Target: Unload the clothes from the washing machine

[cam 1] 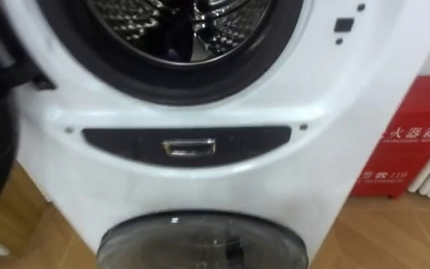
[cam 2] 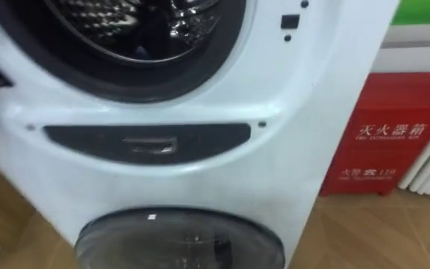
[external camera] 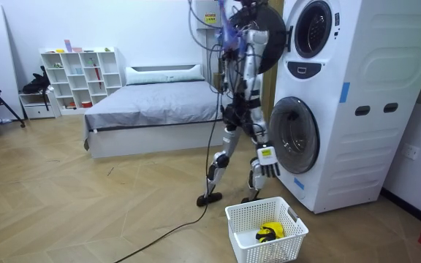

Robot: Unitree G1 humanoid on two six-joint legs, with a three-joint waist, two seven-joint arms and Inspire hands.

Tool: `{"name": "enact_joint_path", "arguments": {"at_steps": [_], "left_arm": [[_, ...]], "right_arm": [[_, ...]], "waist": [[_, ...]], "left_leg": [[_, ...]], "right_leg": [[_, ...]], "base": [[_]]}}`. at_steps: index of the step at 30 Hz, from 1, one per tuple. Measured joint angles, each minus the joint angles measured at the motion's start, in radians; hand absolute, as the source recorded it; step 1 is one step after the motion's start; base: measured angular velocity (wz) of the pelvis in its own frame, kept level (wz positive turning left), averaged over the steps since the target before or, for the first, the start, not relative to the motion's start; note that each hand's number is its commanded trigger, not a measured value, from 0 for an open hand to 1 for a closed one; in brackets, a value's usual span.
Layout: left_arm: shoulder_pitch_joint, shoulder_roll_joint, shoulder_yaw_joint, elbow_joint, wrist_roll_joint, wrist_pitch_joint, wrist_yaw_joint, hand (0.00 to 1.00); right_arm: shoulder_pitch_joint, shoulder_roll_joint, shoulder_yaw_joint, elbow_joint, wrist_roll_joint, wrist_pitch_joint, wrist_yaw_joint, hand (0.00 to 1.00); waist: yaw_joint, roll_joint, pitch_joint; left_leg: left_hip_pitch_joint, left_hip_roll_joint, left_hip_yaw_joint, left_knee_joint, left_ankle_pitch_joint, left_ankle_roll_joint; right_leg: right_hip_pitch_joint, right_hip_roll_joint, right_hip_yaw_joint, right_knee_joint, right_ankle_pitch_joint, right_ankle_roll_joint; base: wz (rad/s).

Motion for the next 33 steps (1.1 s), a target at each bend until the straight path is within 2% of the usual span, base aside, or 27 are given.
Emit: {"name": "enact_joint_path", "arguments": {"at_steps": [1, 2, 3, 4, 5, 6, 7, 8, 9, 10, 11, 12, 13, 14, 15, 16, 17, 19, 20, 22, 23, 25, 27, 28, 31, 33], "left_arm": [[0.000, 0.000, 0.005, 0.015, -0.007, -0.005, 0.000, 0.00], [0.000, 0.001, 0.010, 0.029, -0.007, -0.010, 0.000, 0.00], [0.002, -0.001, 0.013, 0.043, -0.008, -0.010, 0.000, 0.00], [0.004, 0.000, 0.014, 0.044, -0.018, -0.012, 0.004, 0.00], [0.004, 0.002, 0.014, 0.044, -0.018, -0.013, 0.005, 0.00], [0.005, 0.007, 0.016, 0.045, -0.029, -0.014, 0.014, 0.00], [0.005, 0.010, 0.042, 0.044, -0.057, -0.015, 0.025, 0.00], [0.006, 0.011, 0.059, 0.043, -0.071, -0.015, 0.031, 0.00], [0.007, 0.016, 0.091, 0.038, -0.091, -0.013, 0.049, 0.00], [0.007, 0.018, 0.128, 0.007, -0.106, -0.012, 0.067, 0.00], [0.007, 0.018, 0.151, -0.015, -0.107, -0.012, 0.072, 0.00], [0.006, 0.018, 0.196, -0.061, -0.124, -0.015, 0.086, 0.00], [0.005, 0.026, 0.231, -0.094, -0.162, -0.022, 0.102, 0.00], [0.005, 0.033, 0.239, -0.106, -0.179, -0.026, 0.113, 0.00], [0.004, 0.052, 0.250, -0.139, -0.213, -0.028, 0.133, 0.00], [0.003, 0.080, 0.256, -0.188, -0.247, -0.025, 0.145, 0.00], [0.001, 0.093, 0.266, -0.215, -0.261, -0.025, 0.147, 0.00], [-0.040, 0.152, 0.341, -0.266, -0.307, -0.025, 0.152, 0.00], [-0.053, 0.169, 0.358, -0.267, -0.321, -0.025, 0.154, 0.00], [-0.077, 0.239, 0.415, -0.300, -0.413, -0.019, 0.159, 0.00], [-0.084, 0.253, 0.434, -0.315, -0.438, -0.016, 0.159, 0.00], [-0.107, 0.319, 0.458, -0.337, -0.483, -0.015, 0.175, 0.00], [-0.120, 0.354, 0.479, -0.338, -0.497, -0.010, 0.176, 0.00], [-0.134, 0.368, 0.488, -0.337, -0.498, 0.008, 0.176, 0.00], [-0.153, 0.389, 0.490, -0.335, -0.499, 0.049, 0.170, 0.00], [-0.165, 0.395, 0.500, -0.338, -0.499, 0.068, 0.164, 0.00]], "right_arm": [[-0.011, 0.001, -0.015, -0.002, 0.004, 0.006, 0.001, 0.00], [-0.009, 0.001, -0.019, -0.005, 0.010, 0.010, 0.002, 0.00], [0.019, 0.000, -0.039, -0.008, 0.024, 0.013, 0.005, 0.00], [0.041, -0.002, -0.045, -0.008, 0.040, 0.015, 0.008, 0.00], [0.049, -0.003, -0.047, -0.007, 0.044, 0.015, 0.010, 0.00], [0.058, -0.005, -0.053, -0.006, 0.043, 0.012, 0.012, 0.00], [0.061, -0.004, -0.057, 0.000, 0.044, 0.008, 0.012, 0.00], [0.061, -0.003, -0.057, 0.003, 0.044, 0.008, 0.012, 0.00], [0.060, 0.001, -0.056, 0.003, 0.041, 0.007, 0.012, 0.00], [0.063, 0.005, -0.057, 0.002, 0.041, 0.007, 0.016, 0.00], [0.062, 0.006, -0.059, 0.002, 0.037, 0.006, 0.019, 0.00], [0.056, 0.007, -0.074, 0.003, 0.030, 0.006, 0.022, 0.00], [0.061, 0.006, -0.092, 0.002, 0.025, 0.006, 0.022, 0.00], [0.063, 0.005, -0.097, 0.002, 0.024, 0.006, 0.022, 0.00], [0.065, 0.003, -0.105, 0.000, 0.022, 0.006, 0.023, 0.00], [0.067, 0.004, -0.116, -0.005, 0.017, 0.010, 0.025, 0.00], [0.066, 0.004, -0.125, -0.008, 0.012, 0.013, 0.027, 0.00], [0.063, 0.002, -0.203, -0.010, -0.002, 0.023, 0.033, 0.00], [0.066, 0.001, -0.219, -0.010, -0.004, 0.023, 0.034, 0.00], [0.074, -0.009, -0.259, -0.046, -0.008, 0.031, 0.037, 0.00], [0.077, -0.010, -0.273, -0.050, -0.008, 0.031, 0.041, 0.00], [0.085, -0.009, -0.289, -0.050, -0.006, 0.038, 0.043, 0.00], [0.088, -0.009, -0.294, -0.056, -0.011, 0.044, 0.043, 0.00], [0.088, -0.009, -0.304, -0.064, -0.026, 0.051, 0.041, 0.00], [0.075, -0.009, -0.309, -0.080, -0.048, 0.056, 0.029, 0.00], [0.072, -0.009, -0.314, -0.080, -0.054, 0.056, 0.029, 0.00]], "waist": [[0.003, -0.001, 0.0007], [-0.002, -0.001, 0.0003], [-0.008, -0.011, -0.0054], [-0.007, -0.017, -0.0098], [-0.007, -0.020, -0.0103], [-0.004, -0.023, -0.0094], [0.001, -0.029, -0.0108], [0.005, -0.033, -0.0116], [0.016, -0.042, -0.0145], [0.026, -0.051, -0.0142], [0.032, -0.048, -0.0171], [0.034, -0.049, -0.0153], [0.031, -0.041, -0.0156], [0.031, -0.039, -0.0198], [0.029, -0.034, -0.0198], [0.029, -0.023, -0.0248], [0.030, -0.024, -0.0240], [0.032, -0.024, -0.0229], [0.033, -0.022, -0.0234], [0.052, -0.006, -0.0207], [0.056, -0.003, -0.0183], [0.061, 0.005, -0.0158], [0.072, 0.014, -0.0119], [0.086, 0.019, -0.0112], [0.104, 0.025, -0.0094], [0.117, 0.024, -0.0109]], "left_leg": [[-0.023, 0.001, 0.033, 0.004, 0.015, 0.018], [-0.034, 0.004, 0.053, 0.013, 0.020, 0.020], [-0.046, 0.003, 0.067, 0.015, 0.035, 0.027], [-0.046, 0.005, 0.087, 0.014, 0.045, 0.033], [-0.046, 0.010, 0.109, 0.014, 0.051, 0.029], [-0.045, 0.017, 0.138, 0.013, 0.061, 0.025], [-0.047, 0.017, 0.161, 0.013, 0.068, 0.022], [-0.047, 0.016, 0.170, 0.014, 0.070, 0.020], [-0.047, 0.015, 0.189, 0.016, 0.077, 0.008], [-0.047, 0.015, 0.204, 0.017, 0.083, -0.002], [-0.046, 0.015, 0.210, 0.018, 0.086, -0.005], [-0.047, 0.018, 0.210, 0.015, 0.092, -0.008], [-0.044, 0.021, 0.206, 0.010, 0.099, -0.011], [-0.044, 0.024, 0.206, 0.005, 0.101, -0.012], [-0.033, 0.026, 0.202, -0.005, 0.104, -0.015], [-0.030, 0.030, 0.202, -0.004, 0.106, -0.017], [-0.030, 0.032, 0.202, -0.004, 0.106, -0.018], [-0.027, 0.034, 0.204, -0.012, 0.109, -0.023], [-0.024, 0.034, 0.204, -0.014, 0.110, -0.024], [-0.023, 0.035, 0.197, -0.021, 0.111, -0.026], [-0.022, 0.035, 0.187, -0.022, 0.111, -0.026], [-0.028, 0.032, 0.143, -0.022, 0.111, -0.027], [-0.027, 0.032, 0.137, -0.022, 0.111, -0.027], [-0.028, 0.031, 0.122, -0.023, 0.111, -0.026], [-0.032, 0.030, 0.095, -0.034, 0.112, -0.027], [-0.033, 0.031, 0.094, -0.036, 0.112, -0.027]], "right_leg": [[0.004, -0.001, 0.031, -0.038, 0.052, 0.084], [0.004, -0.016, 0.041, -0.007, 0.041, 0.093], [0.014, -0.052, 0.042, 0.107, -0.040, 0.089], [0.048, -0.092, 0.044, 0.199, -0.112, 0.095], [0.070, -0.112, 0.047, 0.231, -0.144, 0.102], [0.126, -0.144, 0.060, 0.272, -0.193, 0.125], [0.192, -0.163, 0.079, 0.266, -0.227, 0.149], [0.225, -0.174, 0.083, 0.250, -0.238, 0.159], [0.269, -0.173, 0.096, 0.177, -0.250, 0.173], [0.289, -0.158, 0.084, 0.094, -0.251, 0.173], [0.298, -0.153, 0.084, 0.059, -0.249, 0.171], [0.314, -0.137, 0.091, 0.002, -0.234, 0.155], [0.327, -0.119, 0.100, -0.036, -0.216, 0.149], [0.331, -0.114, 0.101, -0.049, -0.208, 0.145], [0.340, -0.104, 0.106, -0.071, -0.197, 0.141], [0.342, -0.096, 0.114, -0.080, -0.191, 0.137], [0.340, -0.094, 0.115, -0.081, -0.190, 0.136], [0.339, -0.087, 0.123, -0.080, -0.190, 0.134], [0.340, -0.085, 0.125, -0.080, -0.190, 0.134], [0.339, -0.081, 0.126, -0.081, -0.189, 0.133], [0.340, -0.080, 0.124, -0.083, -0.189, 0.133], [0.348, -0.081, 0.101, -0.097, -0.189, 0.133], [0.354, -0.081, 0.095, -0.099, -0.189, 0.133], [0.353, -0.081, 0.094, -0.099, -0.189, 0.133], [0.352, -0.079, 0.086, -0.101, -0.189, 0.133], [0.350, -0.078, 0.085, -0.111, -0.189, 0.133]], "base": [[-0.12], [0.16], [0.38], [0.38], [0.23], [0.00], [-0.12], [-0.44], [-0.62], [-0.67], [-0.56], [-0.42], [-0.36], [-0.35], [-0.33], [-0.28], [-0.14], [-0.05], [-0.07], [-0.15], [0.00], [0.18], [0.06], [0.03], [0.08], [0.03]]}}
